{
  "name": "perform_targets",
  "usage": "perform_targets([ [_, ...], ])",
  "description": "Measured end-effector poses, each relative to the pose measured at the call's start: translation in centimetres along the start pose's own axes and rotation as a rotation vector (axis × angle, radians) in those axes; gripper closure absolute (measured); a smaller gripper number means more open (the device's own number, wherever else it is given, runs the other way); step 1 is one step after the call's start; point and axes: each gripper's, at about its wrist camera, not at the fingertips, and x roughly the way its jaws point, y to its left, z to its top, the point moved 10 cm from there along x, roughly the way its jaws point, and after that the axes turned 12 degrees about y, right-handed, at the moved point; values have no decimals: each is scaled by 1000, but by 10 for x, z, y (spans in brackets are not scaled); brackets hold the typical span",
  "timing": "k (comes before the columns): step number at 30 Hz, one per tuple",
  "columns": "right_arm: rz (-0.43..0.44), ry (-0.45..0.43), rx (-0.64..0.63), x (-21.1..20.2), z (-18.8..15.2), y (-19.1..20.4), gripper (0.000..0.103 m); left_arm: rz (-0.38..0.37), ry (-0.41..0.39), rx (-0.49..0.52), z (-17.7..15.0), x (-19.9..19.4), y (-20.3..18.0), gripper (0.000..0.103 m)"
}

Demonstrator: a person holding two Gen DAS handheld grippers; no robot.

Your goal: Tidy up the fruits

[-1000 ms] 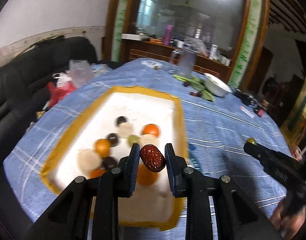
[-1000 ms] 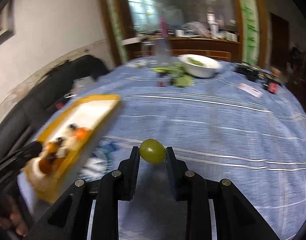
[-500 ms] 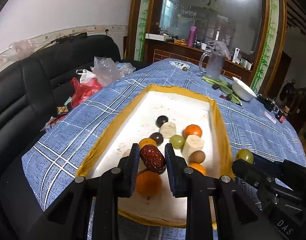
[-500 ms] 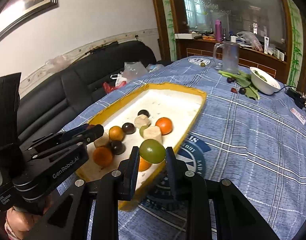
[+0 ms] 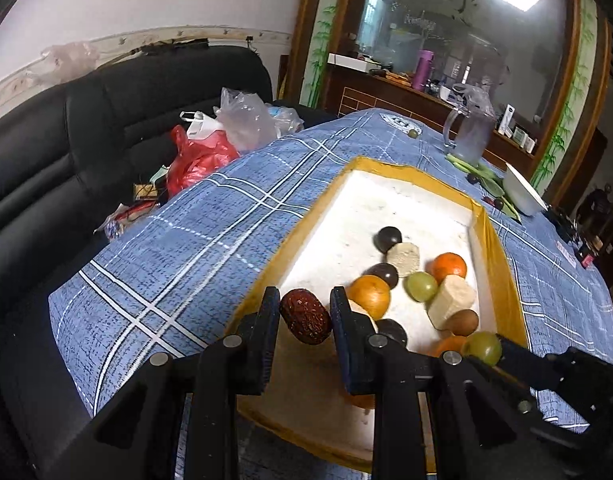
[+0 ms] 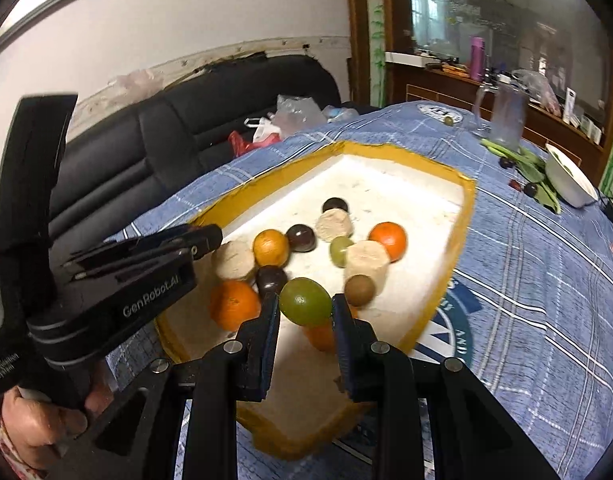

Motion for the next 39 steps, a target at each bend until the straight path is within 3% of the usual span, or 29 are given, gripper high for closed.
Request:
perform_targets([
  [9,-48,12,-46,18,2,8,74,-24,17,-14,-1,7,2,78],
  [12,-71,10,-71,17,0,11,73,-47,23,-18,-1,8,0,67],
  [13,-77,8,-78,17,0,12,69,-64,26,-22,-1,8,-1,61],
  [17,-75,-24,-74,9,2,11,31,-103,23,-25,-2,4,-8,46],
  [22,-88,-67,-64,-9,0,9,29,-92,5,-15,-2,-5,-14,28],
  [25,-105,-84,-53,-18,-5,5,23,-79,-6,-6,-3,-10,-17,24],
  [32,-150,-118,30,-39,-21,-21,14,-47,2,33,-13,-17,-36,21],
  [39,-180,-116,165,-52,-47,-64,13,-21,-8,112,-25,-26,-64,20],
])
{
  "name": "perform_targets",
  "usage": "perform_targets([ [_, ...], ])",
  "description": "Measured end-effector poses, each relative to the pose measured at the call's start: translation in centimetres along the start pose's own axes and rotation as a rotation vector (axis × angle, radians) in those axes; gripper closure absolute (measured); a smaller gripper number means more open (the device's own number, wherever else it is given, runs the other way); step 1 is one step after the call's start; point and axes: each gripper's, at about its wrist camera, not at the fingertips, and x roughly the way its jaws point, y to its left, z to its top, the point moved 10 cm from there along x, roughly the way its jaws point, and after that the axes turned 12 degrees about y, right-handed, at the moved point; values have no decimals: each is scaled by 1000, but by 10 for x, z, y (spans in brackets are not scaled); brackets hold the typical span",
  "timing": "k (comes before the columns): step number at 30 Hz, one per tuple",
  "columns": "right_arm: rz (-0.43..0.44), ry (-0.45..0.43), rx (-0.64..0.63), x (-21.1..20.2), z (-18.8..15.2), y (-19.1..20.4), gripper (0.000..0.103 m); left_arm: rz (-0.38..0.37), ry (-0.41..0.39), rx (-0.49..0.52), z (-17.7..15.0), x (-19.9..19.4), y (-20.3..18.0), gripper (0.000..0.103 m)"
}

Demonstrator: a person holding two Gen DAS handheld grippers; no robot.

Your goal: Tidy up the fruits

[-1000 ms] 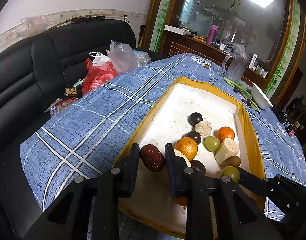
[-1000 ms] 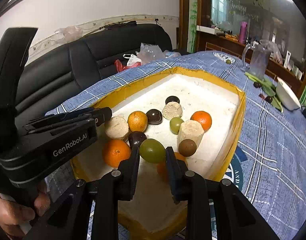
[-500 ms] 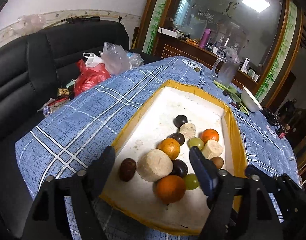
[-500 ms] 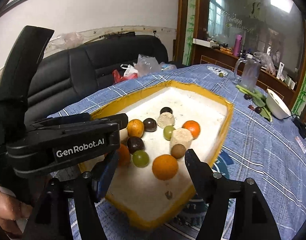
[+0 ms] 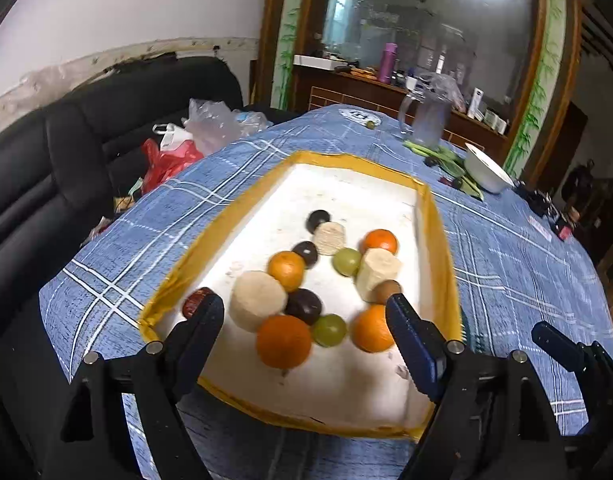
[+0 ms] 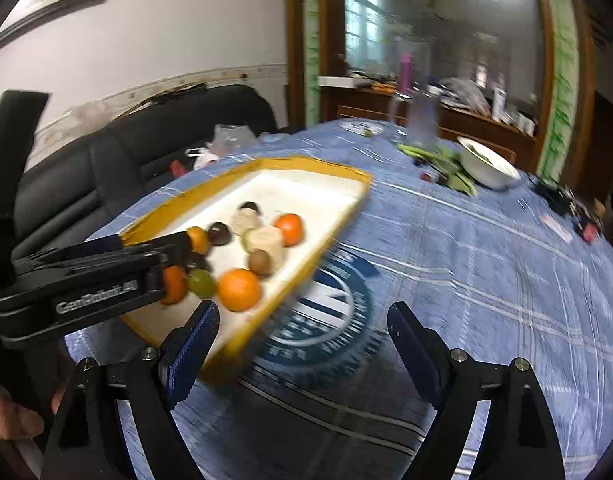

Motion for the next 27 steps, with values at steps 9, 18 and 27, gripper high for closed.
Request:
perform_targets([
  [9,-10,-14,106,-13,-14,-35,12,27,-10,93,-11,-5,-42,17],
  [18,-27,-26,134,-19,-21,-50,11,80,-49,88,-12,-16,-47,16],
  [27,-14,-35,135,-22,-23,-51,11,194,-235,-7,-1,-51,-28,6],
])
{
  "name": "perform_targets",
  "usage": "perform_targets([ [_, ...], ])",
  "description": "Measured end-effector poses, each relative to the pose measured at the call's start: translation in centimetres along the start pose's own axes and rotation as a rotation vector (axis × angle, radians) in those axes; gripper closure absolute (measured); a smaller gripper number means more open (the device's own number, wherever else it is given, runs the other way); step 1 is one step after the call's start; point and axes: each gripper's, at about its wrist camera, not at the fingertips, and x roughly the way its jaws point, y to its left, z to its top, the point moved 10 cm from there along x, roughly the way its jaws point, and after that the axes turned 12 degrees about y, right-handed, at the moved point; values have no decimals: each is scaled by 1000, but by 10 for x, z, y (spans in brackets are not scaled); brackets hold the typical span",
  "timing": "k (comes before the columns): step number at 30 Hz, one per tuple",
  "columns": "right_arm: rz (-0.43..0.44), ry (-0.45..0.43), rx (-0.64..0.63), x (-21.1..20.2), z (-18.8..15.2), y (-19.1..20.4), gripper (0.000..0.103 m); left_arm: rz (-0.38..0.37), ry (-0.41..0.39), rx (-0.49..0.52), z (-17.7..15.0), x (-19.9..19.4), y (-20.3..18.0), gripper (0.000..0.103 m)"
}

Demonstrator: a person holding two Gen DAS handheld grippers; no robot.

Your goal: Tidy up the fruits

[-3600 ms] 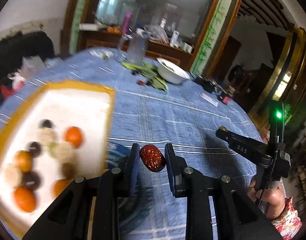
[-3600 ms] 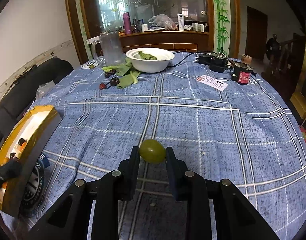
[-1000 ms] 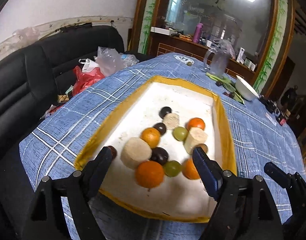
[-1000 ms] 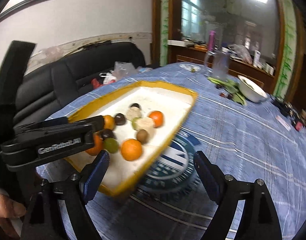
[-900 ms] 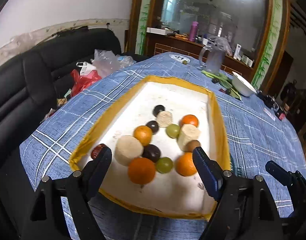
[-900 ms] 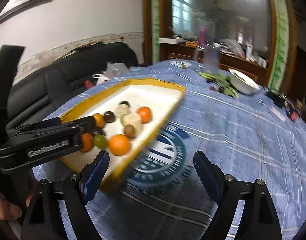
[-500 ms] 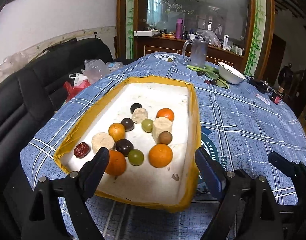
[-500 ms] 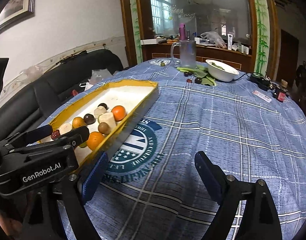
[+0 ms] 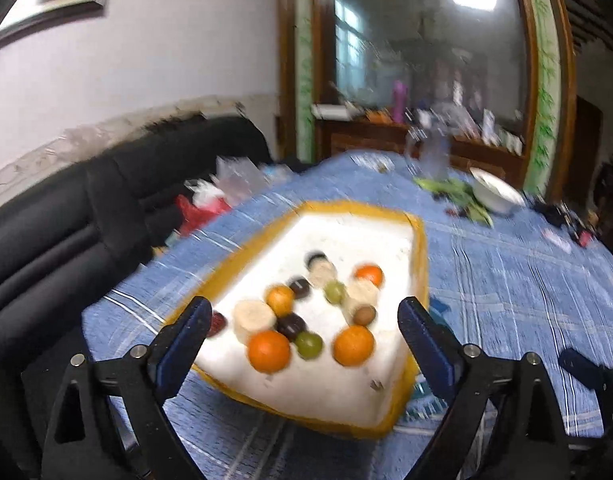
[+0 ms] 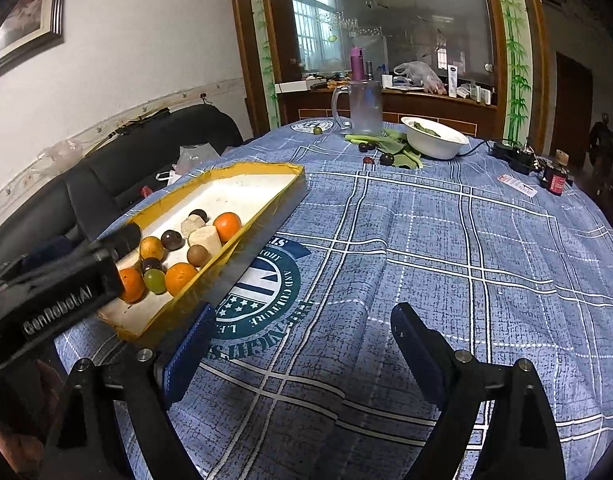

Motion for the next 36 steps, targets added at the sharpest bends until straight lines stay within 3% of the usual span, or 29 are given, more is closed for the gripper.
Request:
perform_targets([
  [1,-3,-4,-6,-1,0,1,11,17,-38,-18,3,-7,5,0],
  [5,-14,-22,-28,-4,0,5,11,38,-171,-67,14,-33,17,0],
  [9,-21,-29,-47,-5,0,9,11,-19,-231,-86,22,-45,21,0],
  [12,-20,-29,-47,-5,0,9,11,-104,-259,-82,25,-46,19,0],
  [14,-19,-28,-45,-6,0,9,11,-127,-218,-88,22,-38,19,0],
  [19,-18,-28,-44,-6,0,9,11,-41,-173,-45,14,-28,15,0],
  [27,-20,-22,-73,-3,-1,16,11,-62,-52,-49,1,-9,10,0],
  [36,-31,-3,-90,3,2,19,10,-61,20,-6,-10,5,0,0],
])
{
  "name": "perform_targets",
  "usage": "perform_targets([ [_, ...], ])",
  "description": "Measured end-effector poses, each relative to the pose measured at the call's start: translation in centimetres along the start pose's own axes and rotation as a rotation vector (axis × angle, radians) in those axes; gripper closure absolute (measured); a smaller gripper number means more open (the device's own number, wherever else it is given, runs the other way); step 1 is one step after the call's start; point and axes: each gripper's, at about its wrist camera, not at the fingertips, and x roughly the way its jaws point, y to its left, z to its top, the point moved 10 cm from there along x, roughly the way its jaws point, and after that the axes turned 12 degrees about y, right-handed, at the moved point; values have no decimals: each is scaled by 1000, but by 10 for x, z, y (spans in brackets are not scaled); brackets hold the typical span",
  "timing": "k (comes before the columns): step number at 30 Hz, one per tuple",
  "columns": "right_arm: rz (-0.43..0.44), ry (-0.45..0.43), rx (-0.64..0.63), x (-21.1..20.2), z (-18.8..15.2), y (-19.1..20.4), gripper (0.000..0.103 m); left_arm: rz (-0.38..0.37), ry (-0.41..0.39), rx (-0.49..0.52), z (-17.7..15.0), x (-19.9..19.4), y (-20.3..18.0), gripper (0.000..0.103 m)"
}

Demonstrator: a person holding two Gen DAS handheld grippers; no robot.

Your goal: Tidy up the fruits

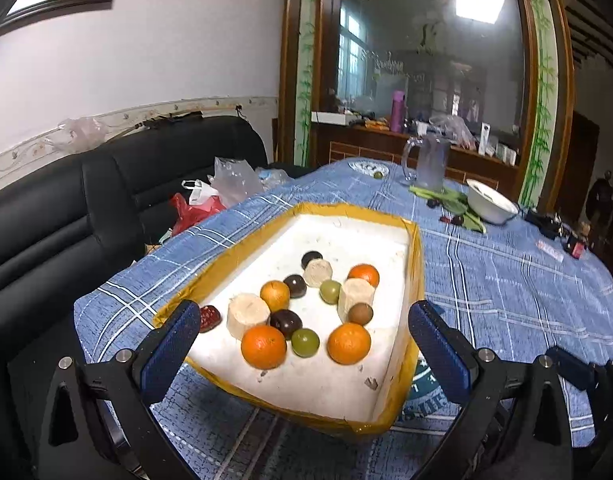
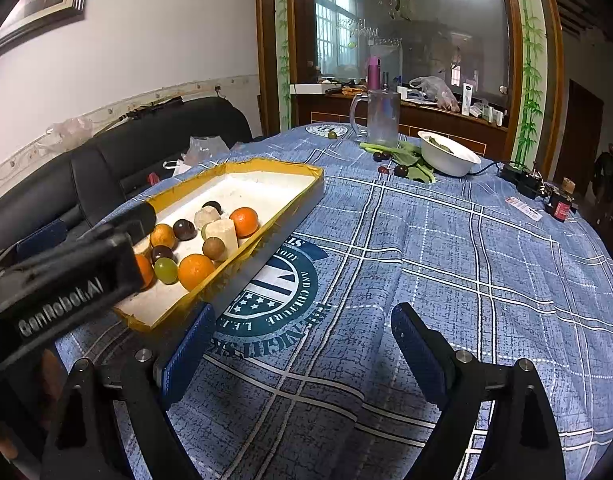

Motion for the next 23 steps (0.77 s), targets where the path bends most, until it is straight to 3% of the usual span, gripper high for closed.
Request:
perform_targets([
  [10,-91,25,-70,11,15,2,10,15,62,-8,-7,11,6,0],
  [23,-77,38,-81,8,17,7,10,38,119,-50,-11,14,17,0],
])
